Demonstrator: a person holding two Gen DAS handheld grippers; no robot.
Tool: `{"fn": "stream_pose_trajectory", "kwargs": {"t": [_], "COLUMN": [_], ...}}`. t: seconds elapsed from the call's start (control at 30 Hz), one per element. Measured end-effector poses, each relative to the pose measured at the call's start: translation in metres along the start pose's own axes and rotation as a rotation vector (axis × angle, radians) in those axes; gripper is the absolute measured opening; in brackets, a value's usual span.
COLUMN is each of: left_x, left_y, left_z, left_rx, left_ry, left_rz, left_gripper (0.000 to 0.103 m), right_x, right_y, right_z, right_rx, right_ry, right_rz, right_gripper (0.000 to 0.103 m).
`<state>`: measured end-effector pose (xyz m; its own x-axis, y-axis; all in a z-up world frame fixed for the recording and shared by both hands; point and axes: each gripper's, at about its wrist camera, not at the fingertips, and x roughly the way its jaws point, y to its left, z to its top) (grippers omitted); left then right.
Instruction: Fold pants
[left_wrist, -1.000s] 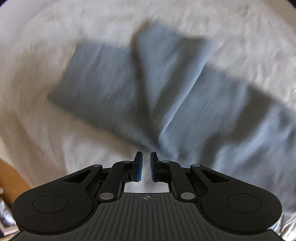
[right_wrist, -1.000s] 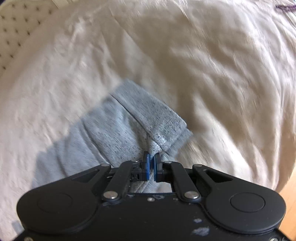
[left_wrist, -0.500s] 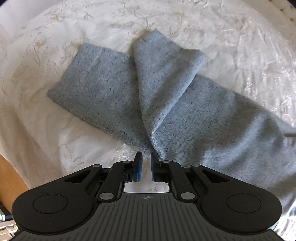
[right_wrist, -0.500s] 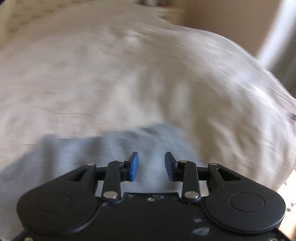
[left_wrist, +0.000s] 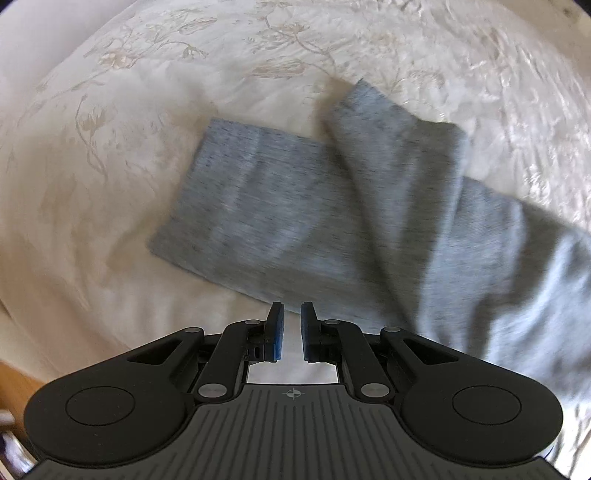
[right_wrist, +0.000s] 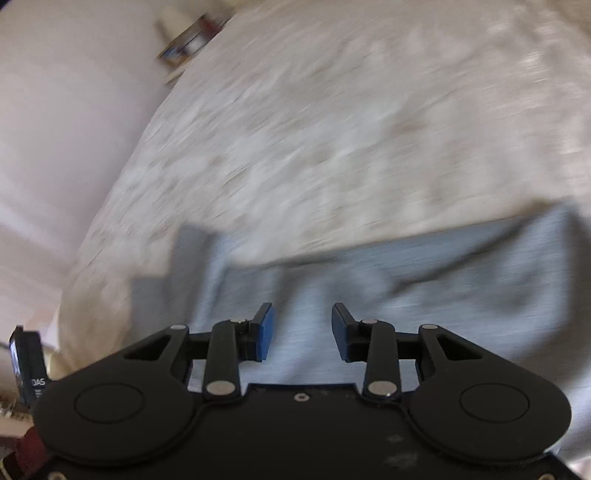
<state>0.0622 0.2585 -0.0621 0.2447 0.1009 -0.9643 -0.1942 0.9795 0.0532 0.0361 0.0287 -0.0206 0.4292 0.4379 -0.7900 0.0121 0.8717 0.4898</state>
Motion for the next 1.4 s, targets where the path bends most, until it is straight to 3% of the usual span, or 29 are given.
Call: {"fn": "stream_pose_trajectory", "kwargs": {"t": [0.13, 0.3, 0.43, 0.5, 0.63, 0.73, 0.83, 0.93, 1.07, 1.13, 1.2, 1.3, 1.4], "left_x": [0.007, 0.014, 0.013, 0.013, 0.009, 0.004, -0.001, -0.003, 0.001, 0.005, 0.009, 0.015, 0.020], "left_y": [0.032, 0.070, 0.095, 0.104, 0.117, 0.124, 0.130, 0.129, 0.123, 0.118, 0.116, 0.115, 0.117], "left_z": [0.010, 0.024, 0.033, 0.037, 0.048, 0.055, 0.063, 0.070, 0.075, 0.078, 0.078, 0.077, 0.075], "left_rx": [0.033, 0.039, 0.049, 0.050, 0.049, 0.032, 0.000, -0.010, 0.014, 0.032, 0.049, 0.060, 0.066], "left_ry": [0.019, 0.032, 0.026, 0.022, 0.004, -0.020, -0.043, -0.059, -0.054, -0.051, -0.045, -0.028, -0.016], "left_rz": [-0.021, -0.052, -0.072, -0.083, -0.105, -0.119, -0.135, -0.154, -0.168, -0.173, -0.172, -0.177, -0.173], "left_gripper": [0.010, 0.010, 0.010, 0.010, 0.010, 0.010, 0.010, 0.010, 0.010, 0.010, 0.010, 0.010, 0.010], "right_x": [0.057, 0.126, 0.155, 0.154, 0.147, 0.149, 0.161, 0.174, 0.178, 0.170, 0.161, 0.156, 0.157], "right_y": [0.057, 0.084, 0.088, 0.097, 0.150, 0.195, 0.229, 0.239, 0.239, 0.233, 0.222, 0.206, 0.200], "right_z": [-0.003, 0.003, 0.004, 0.004, 0.000, -0.022, -0.054, -0.079, -0.093, -0.091, -0.081, -0.064, -0.052], "right_rx": [0.002, 0.021, 0.073, 0.053, -0.156, -0.359, -0.576, -0.677, -0.736, -0.706, -0.623, -0.514, -0.494], "right_ry": [0.046, 0.075, 0.074, 0.050, 0.026, 0.074, 0.125, 0.170, 0.185, 0.164, 0.139, 0.104, 0.068], "right_rz": [0.042, 0.010, -0.039, -0.032, 0.006, 0.041, 0.009, -0.025, -0.037, -0.037, -0.042, -0.077, -0.122], "right_gripper": [0.038, 0.039, 0.039, 0.006, 0.006, 0.006, 0.007, 0.011, 0.026, 0.029, 0.043, 0.046, 0.047]}}
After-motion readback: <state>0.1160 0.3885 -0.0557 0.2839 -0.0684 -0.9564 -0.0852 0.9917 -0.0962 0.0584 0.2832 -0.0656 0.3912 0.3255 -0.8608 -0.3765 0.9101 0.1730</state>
